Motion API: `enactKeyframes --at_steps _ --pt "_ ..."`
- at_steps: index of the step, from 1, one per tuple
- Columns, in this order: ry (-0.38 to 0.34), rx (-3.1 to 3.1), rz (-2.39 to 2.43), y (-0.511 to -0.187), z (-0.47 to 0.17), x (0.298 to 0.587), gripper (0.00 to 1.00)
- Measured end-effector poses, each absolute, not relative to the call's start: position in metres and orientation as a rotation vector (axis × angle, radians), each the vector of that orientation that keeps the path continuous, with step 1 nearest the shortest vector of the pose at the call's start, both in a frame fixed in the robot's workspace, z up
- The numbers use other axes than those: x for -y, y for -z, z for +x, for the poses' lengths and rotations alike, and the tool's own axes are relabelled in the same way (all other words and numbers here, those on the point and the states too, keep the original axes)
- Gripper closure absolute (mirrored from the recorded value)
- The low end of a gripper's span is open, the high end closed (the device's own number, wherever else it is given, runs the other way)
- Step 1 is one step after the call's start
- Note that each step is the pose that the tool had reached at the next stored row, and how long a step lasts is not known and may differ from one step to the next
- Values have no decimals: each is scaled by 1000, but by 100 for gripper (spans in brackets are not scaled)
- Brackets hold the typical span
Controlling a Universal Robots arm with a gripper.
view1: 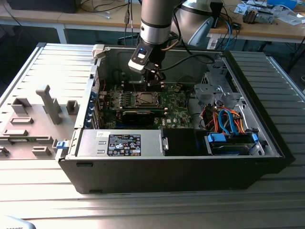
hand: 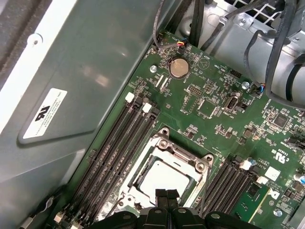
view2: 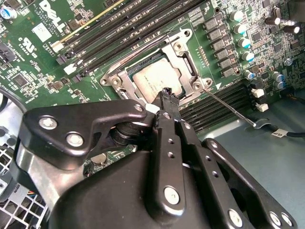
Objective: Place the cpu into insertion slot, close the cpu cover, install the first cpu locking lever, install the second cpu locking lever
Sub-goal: 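Install the first cpu locking lever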
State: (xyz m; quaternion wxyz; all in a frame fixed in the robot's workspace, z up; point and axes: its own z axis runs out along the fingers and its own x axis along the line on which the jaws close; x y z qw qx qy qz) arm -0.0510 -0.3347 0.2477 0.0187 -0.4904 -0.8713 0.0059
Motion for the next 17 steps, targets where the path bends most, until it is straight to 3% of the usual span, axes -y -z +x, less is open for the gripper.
enactKeyframes --at_steps 17 --pt "-19 2728 -1481 -248 -51 335 89"
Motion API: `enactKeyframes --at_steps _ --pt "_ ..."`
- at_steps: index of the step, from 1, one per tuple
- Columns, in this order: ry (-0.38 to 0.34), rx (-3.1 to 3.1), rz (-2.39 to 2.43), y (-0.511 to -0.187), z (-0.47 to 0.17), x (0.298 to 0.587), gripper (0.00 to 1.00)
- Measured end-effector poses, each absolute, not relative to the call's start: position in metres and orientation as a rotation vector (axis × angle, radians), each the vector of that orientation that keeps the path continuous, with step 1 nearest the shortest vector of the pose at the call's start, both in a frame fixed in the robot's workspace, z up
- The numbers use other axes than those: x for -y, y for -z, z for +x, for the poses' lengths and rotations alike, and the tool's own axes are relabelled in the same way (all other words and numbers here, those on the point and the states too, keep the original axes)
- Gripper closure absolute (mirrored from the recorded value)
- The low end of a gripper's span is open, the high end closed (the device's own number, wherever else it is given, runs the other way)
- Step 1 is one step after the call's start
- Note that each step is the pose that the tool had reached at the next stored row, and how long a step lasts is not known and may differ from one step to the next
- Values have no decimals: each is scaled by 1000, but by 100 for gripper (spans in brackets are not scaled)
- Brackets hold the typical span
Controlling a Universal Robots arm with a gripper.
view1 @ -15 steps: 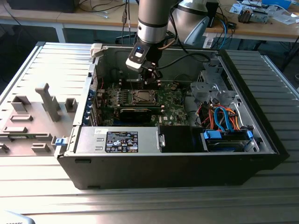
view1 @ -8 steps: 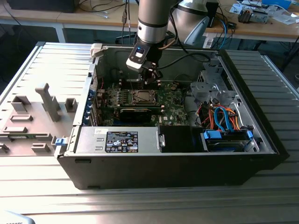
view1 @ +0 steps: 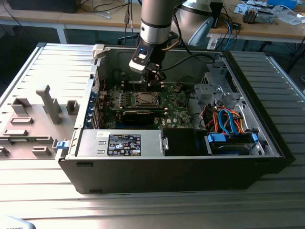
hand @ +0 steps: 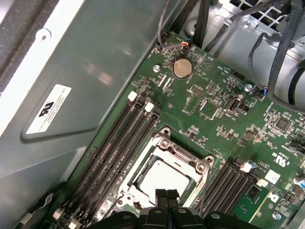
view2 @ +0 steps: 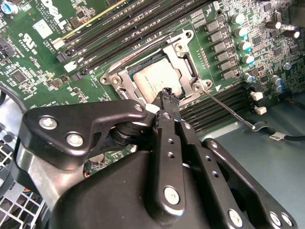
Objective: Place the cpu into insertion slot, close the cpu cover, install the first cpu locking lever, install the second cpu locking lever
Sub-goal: 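Install the first cpu locking lever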
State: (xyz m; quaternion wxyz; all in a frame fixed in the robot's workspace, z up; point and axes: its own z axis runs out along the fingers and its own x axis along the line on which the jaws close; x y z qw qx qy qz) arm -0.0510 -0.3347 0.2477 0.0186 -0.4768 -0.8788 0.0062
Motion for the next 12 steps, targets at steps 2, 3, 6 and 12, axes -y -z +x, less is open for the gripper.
enactKeyframes --at_steps 2,3,6,12 --pt "-19 2731 -1476 -248 -51 335 89" --pt "-20 2733 -1473 -248 -51 335 89" --pt "-20 2735 -1468 -248 -51 335 89" --pt "-20 2741 -1458 -248 -51 335 89"
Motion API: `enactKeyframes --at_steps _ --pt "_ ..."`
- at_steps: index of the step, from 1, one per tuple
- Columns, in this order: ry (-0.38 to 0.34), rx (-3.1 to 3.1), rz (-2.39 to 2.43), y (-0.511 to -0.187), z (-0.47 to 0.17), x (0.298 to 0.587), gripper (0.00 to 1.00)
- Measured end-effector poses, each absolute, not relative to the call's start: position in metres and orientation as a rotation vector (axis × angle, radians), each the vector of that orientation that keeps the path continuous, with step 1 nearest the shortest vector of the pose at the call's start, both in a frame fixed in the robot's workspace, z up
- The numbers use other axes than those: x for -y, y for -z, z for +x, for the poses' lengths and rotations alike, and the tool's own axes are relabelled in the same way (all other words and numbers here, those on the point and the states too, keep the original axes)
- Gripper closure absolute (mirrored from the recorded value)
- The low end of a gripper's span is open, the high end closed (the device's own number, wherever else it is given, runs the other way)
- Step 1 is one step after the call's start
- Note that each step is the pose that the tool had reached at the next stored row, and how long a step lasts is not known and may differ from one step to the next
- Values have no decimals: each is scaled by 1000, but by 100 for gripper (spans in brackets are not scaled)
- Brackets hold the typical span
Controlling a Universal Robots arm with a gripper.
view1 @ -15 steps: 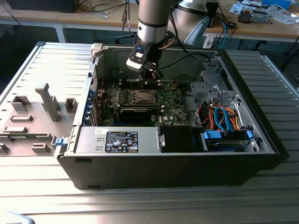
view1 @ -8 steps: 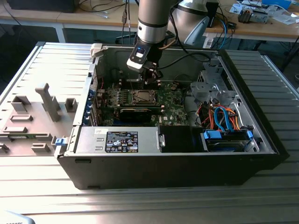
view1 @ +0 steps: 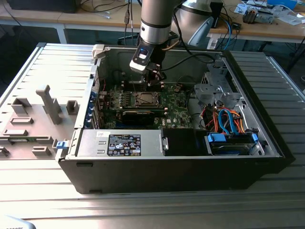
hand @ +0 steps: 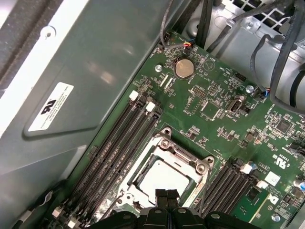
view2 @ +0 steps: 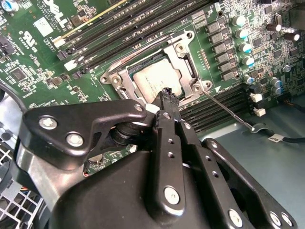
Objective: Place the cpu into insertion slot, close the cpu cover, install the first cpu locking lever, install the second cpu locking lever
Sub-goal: 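Install the first cpu locking lever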
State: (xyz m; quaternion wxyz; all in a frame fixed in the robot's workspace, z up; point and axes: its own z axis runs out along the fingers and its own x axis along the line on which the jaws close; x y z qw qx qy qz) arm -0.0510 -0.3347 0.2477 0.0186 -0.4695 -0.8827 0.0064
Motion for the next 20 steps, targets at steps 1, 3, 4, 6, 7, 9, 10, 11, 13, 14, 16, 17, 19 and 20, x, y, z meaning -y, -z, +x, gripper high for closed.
enactKeyframes --at_steps 1,3,4,6,7,9,10,11,13,14,16,17,19,20 --pt "-20 2742 -1455 -248 -51 335 89" --pt "-20 2744 -1452 -248 -51 335 89" --pt "-20 2745 -1450 -248 -51 335 89" --pt "-20 2747 -1446 -248 -51 335 89" --pt "-20 2748 -1445 -248 -51 335 89" --pt "-20 2750 -1441 -248 -51 335 89" --pt "-20 2751 -1439 -248 -51 335 89" --pt "-20 2751 -1438 -248 -51 335 89" --pt "-20 2754 -1433 -248 -51 335 89" --pt "-20 2754 -1432 -248 -51 335 89" --pt "-20 2756 -1429 -248 -51 335 89" --pt "-21 2757 -1427 -248 -51 335 89" --pt "-21 2759 -1424 -248 -51 335 89" --pt "-21 2760 -1422 -248 -51 335 89"
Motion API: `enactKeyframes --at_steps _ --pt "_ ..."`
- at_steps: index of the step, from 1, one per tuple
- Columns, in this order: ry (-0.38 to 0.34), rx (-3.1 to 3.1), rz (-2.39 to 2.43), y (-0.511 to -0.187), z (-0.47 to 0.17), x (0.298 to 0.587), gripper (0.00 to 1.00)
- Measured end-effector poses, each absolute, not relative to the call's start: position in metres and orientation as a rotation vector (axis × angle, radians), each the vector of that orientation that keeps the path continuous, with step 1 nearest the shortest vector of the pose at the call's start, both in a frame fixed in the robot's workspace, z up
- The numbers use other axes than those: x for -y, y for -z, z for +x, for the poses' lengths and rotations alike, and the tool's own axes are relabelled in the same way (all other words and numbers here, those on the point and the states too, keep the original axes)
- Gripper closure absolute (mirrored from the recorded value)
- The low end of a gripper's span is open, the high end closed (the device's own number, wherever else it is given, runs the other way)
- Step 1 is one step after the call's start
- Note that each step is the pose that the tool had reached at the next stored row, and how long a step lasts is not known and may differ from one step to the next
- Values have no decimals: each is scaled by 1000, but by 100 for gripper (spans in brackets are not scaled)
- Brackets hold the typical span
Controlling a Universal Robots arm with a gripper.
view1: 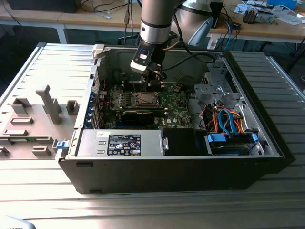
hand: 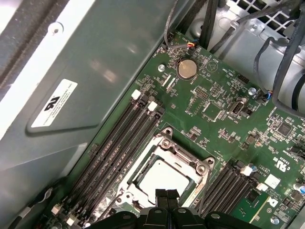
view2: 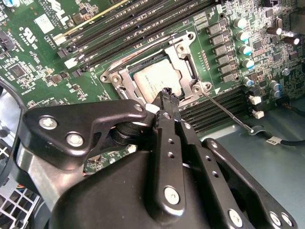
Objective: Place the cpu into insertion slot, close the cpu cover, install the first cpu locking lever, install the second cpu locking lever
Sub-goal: 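Install the first cpu locking lever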
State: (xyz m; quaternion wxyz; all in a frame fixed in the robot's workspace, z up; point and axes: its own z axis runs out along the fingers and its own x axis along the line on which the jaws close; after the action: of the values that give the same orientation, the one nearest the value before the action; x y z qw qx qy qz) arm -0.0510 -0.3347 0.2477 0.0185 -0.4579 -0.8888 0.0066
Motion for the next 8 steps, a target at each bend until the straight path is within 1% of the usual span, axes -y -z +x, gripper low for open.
enactKeyframes --at_steps 8 --pt "-21 2767 -1409 -248 -51 335 89"
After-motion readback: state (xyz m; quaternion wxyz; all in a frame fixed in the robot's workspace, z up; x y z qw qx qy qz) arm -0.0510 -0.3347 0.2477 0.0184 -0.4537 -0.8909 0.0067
